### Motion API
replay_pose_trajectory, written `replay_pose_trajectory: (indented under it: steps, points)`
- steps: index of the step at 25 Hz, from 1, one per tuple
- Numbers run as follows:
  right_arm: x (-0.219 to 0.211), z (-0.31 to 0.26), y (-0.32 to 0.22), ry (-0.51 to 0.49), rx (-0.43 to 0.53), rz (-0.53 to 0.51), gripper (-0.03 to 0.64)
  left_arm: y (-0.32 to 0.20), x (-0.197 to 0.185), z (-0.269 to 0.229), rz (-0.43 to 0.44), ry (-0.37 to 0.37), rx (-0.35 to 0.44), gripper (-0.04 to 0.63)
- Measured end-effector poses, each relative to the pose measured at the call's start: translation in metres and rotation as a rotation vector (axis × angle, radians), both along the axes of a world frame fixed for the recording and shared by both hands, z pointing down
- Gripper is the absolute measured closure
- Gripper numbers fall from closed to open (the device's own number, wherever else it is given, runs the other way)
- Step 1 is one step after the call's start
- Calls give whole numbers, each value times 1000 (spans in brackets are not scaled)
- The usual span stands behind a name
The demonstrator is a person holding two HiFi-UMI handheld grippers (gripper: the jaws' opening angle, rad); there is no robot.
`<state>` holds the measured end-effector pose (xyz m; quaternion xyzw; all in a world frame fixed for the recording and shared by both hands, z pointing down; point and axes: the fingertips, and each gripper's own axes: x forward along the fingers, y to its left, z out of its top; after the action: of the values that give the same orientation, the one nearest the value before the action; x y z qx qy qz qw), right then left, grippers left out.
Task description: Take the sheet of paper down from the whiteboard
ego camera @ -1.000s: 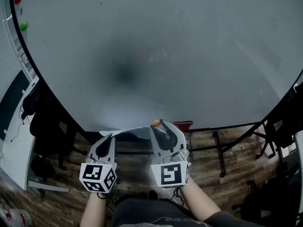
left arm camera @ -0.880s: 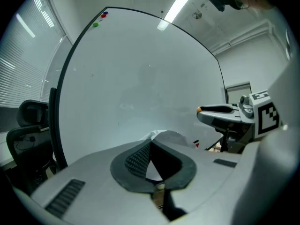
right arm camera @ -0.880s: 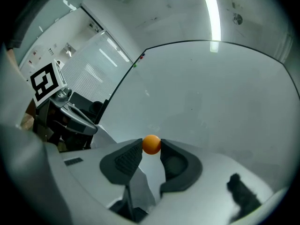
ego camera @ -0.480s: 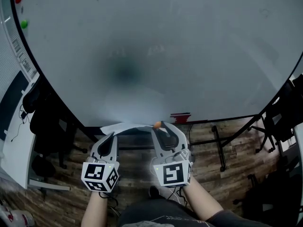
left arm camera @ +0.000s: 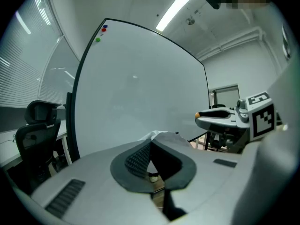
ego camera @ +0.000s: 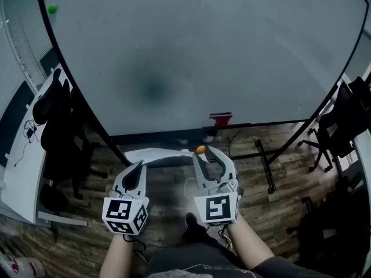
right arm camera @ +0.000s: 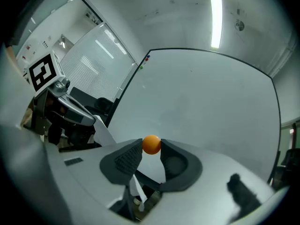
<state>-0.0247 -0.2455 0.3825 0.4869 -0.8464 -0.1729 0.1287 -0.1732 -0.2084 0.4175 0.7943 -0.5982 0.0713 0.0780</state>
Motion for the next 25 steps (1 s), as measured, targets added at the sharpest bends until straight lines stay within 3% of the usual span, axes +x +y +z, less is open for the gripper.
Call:
replay_pose_trajectory:
  steps: [7,16,25]
  points:
    - [1,3,81,34,-10,34,489,71,-1,10,33,27,-13,581]
    - [34,15,162,15,-53,150,489,135,23,21,124,42,-23,581]
    - [68,17,191,11,-62,196,489,157,50,17,149,56,-9,581]
